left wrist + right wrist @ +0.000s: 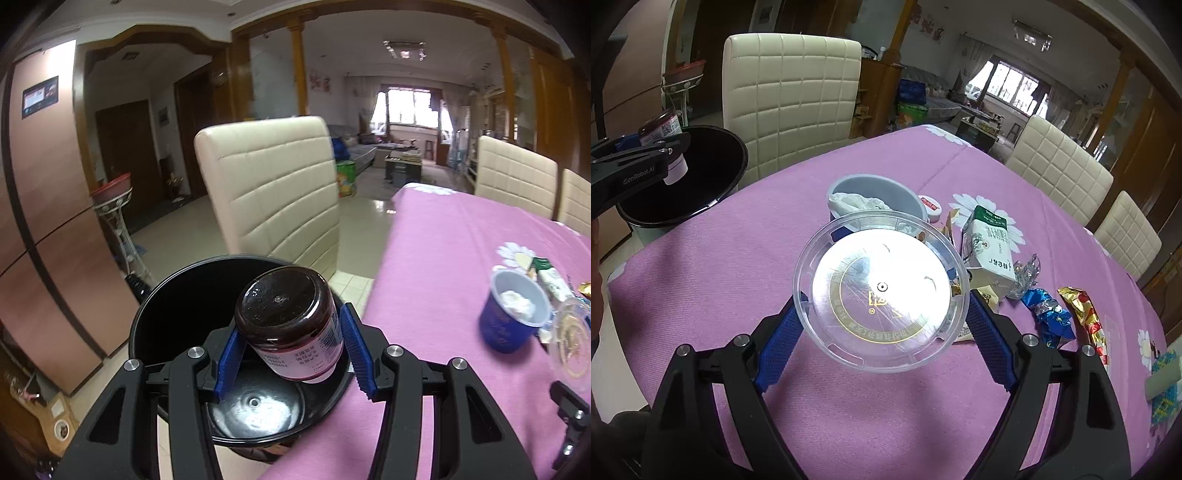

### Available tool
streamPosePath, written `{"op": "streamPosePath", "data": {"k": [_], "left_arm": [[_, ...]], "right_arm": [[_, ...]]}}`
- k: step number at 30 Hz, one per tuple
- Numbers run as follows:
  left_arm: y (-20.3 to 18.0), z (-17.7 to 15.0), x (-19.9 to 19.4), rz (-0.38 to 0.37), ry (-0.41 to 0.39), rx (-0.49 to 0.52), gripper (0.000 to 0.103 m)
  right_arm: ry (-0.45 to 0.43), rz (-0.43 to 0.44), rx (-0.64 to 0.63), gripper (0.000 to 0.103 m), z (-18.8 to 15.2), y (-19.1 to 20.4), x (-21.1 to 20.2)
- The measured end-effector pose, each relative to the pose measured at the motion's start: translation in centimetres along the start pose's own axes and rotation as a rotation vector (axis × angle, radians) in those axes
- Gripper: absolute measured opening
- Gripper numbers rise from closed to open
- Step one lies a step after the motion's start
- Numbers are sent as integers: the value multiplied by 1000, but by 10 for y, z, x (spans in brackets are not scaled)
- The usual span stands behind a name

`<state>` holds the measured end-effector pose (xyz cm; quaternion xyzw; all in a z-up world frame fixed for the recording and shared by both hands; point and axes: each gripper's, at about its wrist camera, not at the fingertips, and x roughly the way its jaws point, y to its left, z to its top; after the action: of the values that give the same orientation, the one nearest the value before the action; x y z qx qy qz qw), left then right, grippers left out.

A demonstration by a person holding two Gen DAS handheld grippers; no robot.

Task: Collect trash
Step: 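Carry the bottle over the black bin with the left tool while the right tool holds the lid, then open the left tool to drop the bottle while the right tool drops the lid into the bin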

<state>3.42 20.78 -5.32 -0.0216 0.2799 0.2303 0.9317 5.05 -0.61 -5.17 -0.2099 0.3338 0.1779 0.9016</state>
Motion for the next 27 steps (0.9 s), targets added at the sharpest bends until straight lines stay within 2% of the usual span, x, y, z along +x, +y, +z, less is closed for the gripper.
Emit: {"op": "streamPosePath", "data": {"k": [2, 3, 4, 6, 10, 15, 18, 20, 27], "left_arm": [[7, 0, 5, 5, 19, -17, 50], [11, 1, 7, 19, 28, -28, 56], [13, 1, 9, 30, 37, -38, 74], [21, 1, 10, 39, 28, -69, 86], [25, 0, 8, 58, 19, -72, 87], [37, -5, 11, 61, 54, -100, 87], [50, -7, 8, 69, 62, -129, 87], [56, -6, 5, 83, 57, -132, 87], [79, -5, -6, 171, 22, -140, 87]], "right_arm": [[0, 1, -5, 84, 0, 1, 0], [-1, 1, -8, 84, 0, 2, 0], [-3, 1, -12, 84, 0, 3, -1], [-4, 1, -16, 84, 0, 3, -1], [-4, 8, -25, 84, 2, 7, 0], [-31, 51, -74, 84, 14, 24, 0], [-47, 134, -109, 84, 29, 40, 2], [-68, 219, -148, 84, 41, 57, 5], [-71, 386, -233, 85, 78, 114, 28]]}}
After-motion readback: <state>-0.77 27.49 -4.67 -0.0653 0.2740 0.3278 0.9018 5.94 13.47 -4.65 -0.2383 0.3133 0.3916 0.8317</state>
